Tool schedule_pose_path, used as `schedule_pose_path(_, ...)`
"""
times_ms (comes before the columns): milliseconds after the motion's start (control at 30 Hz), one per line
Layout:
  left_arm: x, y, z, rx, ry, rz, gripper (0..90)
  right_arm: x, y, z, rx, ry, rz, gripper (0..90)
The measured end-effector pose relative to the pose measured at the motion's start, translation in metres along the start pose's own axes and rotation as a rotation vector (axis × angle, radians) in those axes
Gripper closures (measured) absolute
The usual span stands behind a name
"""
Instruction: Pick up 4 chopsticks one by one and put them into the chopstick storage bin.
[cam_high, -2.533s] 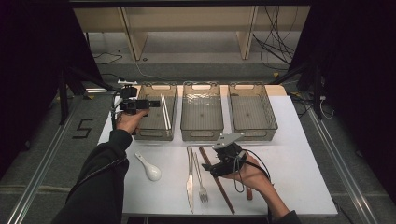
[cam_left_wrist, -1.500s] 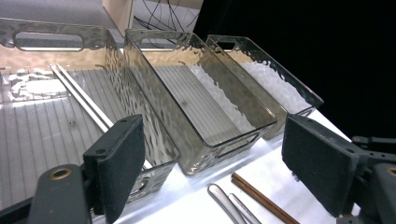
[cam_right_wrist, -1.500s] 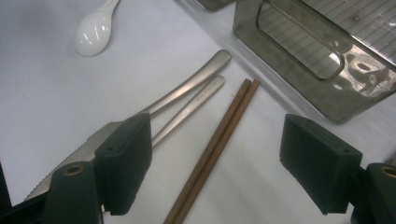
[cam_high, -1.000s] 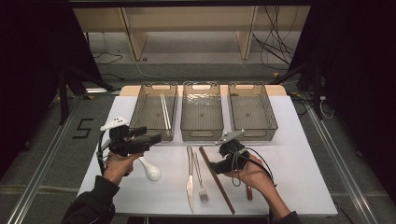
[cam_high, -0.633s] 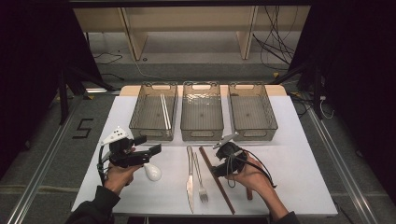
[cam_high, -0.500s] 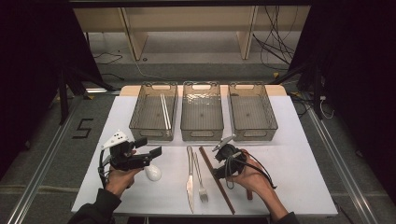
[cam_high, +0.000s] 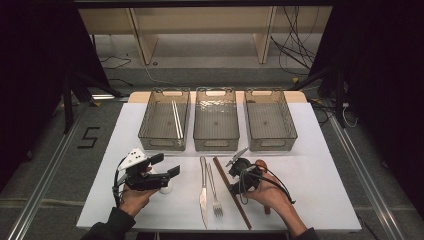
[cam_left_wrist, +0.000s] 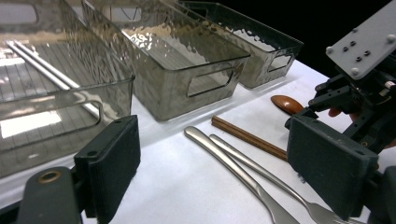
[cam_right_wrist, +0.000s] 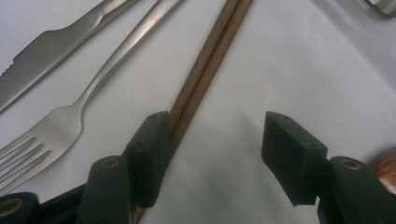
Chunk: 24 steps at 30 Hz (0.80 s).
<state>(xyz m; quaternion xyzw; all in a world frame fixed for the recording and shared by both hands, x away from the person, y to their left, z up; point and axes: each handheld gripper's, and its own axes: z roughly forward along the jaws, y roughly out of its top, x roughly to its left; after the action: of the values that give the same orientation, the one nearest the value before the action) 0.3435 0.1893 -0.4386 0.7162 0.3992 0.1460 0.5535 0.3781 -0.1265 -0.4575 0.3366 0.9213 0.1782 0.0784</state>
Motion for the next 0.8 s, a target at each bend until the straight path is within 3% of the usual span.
schedule_pose_path(267,-0.003,-0.0016,-0.002,-0.005,-0.007,0.022,17.1,-0.0009,-0.0008,0.001,0.016,0.024,0.011,45.2)
schedule_pose_path(533,-0.0025,-0.0025,-0.0033,-0.006,-0.001,0.018,17.1,-0.0004,-0.0013,0.002,0.023,0.057,0.02,47.0)
schedule_pose_path(667,-0.0025,-0.0028,-0.0032,-0.005,-0.001,0.018,17.1,0.0003,-0.0017,0.0042,0.052,0.024,0.007,50.7)
schedule_pose_path(800,-0.0022,-0.0029,-0.0033,-0.005,-0.001,0.018,17.1,0.0002,-0.0017,0.003,0.069,0.022,-0.003,57.8)
